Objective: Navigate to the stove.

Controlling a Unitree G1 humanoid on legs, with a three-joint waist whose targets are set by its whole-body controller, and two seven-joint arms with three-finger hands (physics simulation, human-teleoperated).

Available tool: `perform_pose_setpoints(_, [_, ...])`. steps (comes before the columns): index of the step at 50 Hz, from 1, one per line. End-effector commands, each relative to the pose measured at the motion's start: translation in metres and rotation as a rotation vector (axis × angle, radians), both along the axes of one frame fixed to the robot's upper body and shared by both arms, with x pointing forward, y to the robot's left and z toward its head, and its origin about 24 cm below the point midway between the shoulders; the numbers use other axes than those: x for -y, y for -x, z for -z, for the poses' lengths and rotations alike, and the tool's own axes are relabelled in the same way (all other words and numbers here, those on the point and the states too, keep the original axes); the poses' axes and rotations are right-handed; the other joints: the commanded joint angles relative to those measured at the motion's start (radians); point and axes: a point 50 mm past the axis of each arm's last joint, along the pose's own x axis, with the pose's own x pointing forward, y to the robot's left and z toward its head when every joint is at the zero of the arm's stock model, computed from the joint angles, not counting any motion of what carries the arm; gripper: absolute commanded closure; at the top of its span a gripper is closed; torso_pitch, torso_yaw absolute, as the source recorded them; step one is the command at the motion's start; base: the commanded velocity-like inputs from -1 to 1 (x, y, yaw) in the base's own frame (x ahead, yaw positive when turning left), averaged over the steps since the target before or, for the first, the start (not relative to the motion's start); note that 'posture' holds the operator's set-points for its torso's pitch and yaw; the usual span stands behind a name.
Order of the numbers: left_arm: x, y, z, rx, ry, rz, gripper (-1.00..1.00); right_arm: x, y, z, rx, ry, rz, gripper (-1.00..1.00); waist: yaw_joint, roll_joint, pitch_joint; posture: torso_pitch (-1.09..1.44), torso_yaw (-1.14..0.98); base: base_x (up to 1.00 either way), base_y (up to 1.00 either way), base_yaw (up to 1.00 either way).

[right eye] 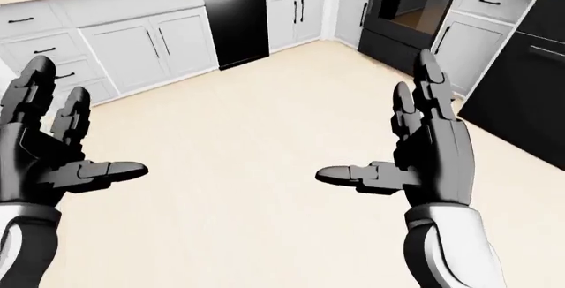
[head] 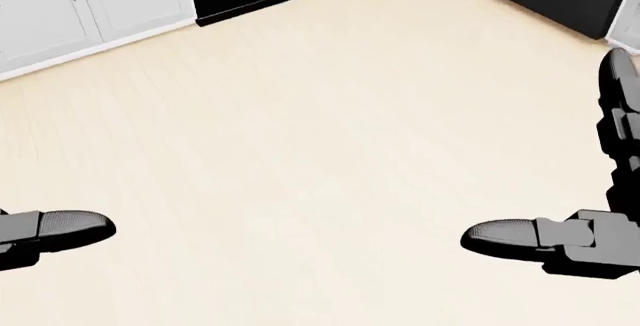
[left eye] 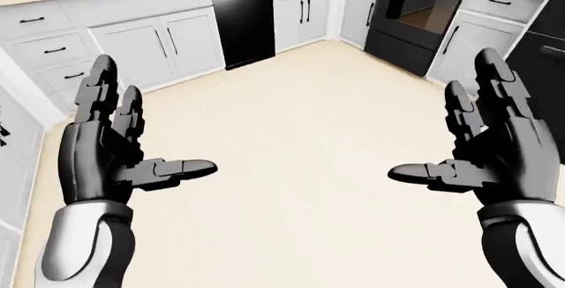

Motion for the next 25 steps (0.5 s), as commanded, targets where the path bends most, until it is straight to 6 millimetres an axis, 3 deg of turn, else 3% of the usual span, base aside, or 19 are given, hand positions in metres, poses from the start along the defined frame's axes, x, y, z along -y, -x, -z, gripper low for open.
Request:
perform_pose_setpoints(1, [0.0002,0.0028,-0.0090,0.062,-0.019,-0.007,-1.00,-0.0018,0.0032,-0.0084,0.061,0.003,-0.011,-1.00,0.003,-0.001,-0.008,0.00,0.00,0.00,0.00,-0.44])
perform_pose_setpoints(3, [0.0008,0.0029,-0.0086,0.061,-0.021,-0.005,-1.00,-0.0017,0.0030,-0.0090,0.062,0.005,-0.010,-1.00,0.004,0.039,-0.010,0.00,0.00,0.00,0.00,-0.43])
perform_pose_setpoints(4, [0.0006,0.0026,-0.0088,0.060,-0.021,-0.005,-1.00,-0.0016,0.0031,-0.0094,0.063,0.004,-0.010,-1.00,0.005,0.073,-0.024,0.00,0.00,0.00,0.00,-0.44])
perform_pose_setpoints(5, [0.0003,0.0024,-0.0088,0.059,-0.020,-0.006,-1.00,-0.0017,0.0030,-0.0092,0.062,0.005,-0.009,-1.00,0.012,0.056,-0.025,0.00,0.00,0.00,0.00,-0.43])
perform_pose_setpoints(7, [-0.0008,0.0005,-0.0067,0.046,-0.024,-0.019,-1.00,-0.0025,0.0028,-0.0097,0.062,0.006,-0.012,-1.00,0.007,0.055,-0.012,0.00,0.00,0.00,0.00,-0.44])
perform_pose_setpoints(11, [-0.0010,0.0001,-0.0066,0.041,-0.019,-0.023,-1.00,-0.0034,0.0023,-0.0095,0.060,0.007,-0.011,-1.00,0.006,0.022,-0.026,0.00,0.00,0.00,0.00,-0.43])
perform_pose_setpoints(12, [-0.0012,-0.0005,-0.0064,0.042,-0.018,-0.023,-1.00,-0.0053,0.0016,-0.0081,0.051,0.008,-0.026,-1.00,0.020,0.007,-0.011,0.00,0.00,0.00,0.00,-0.05])
perform_pose_setpoints(14, [-0.0014,-0.0004,-0.0061,0.041,-0.018,-0.024,-1.00,-0.0075,0.0017,-0.0090,0.066,-0.006,-0.049,-1.00,0.026,-0.022,-0.011,0.00,0.00,0.00,0.00,0.00])
perform_pose_setpoints(16, [-0.0010,-0.0002,-0.0059,0.041,-0.018,-0.023,-1.00,-0.0082,0.0013,-0.0084,0.065,-0.003,-0.046,-1.00,0.035,-0.082,-0.023,0.00,0.00,0.00,0.00,0.00])
perform_pose_setpoints(17, [-0.0010,0.0003,-0.0061,0.043,-0.017,-0.021,-1.00,-0.0082,0.0008,-0.0088,0.062,-0.001,-0.044,-1.00,0.032,-0.057,-0.010,0.00,0.00,0.00,0.00,0.00])
perform_pose_setpoints(25, [-0.0001,0.0019,-0.0068,0.047,-0.016,-0.015,-1.00,-0.0075,0.0000,-0.0103,0.069,0.005,-0.026,-1.00,0.017,-0.030,-0.024,0.00,0.00,0.00,0.00,0.00])
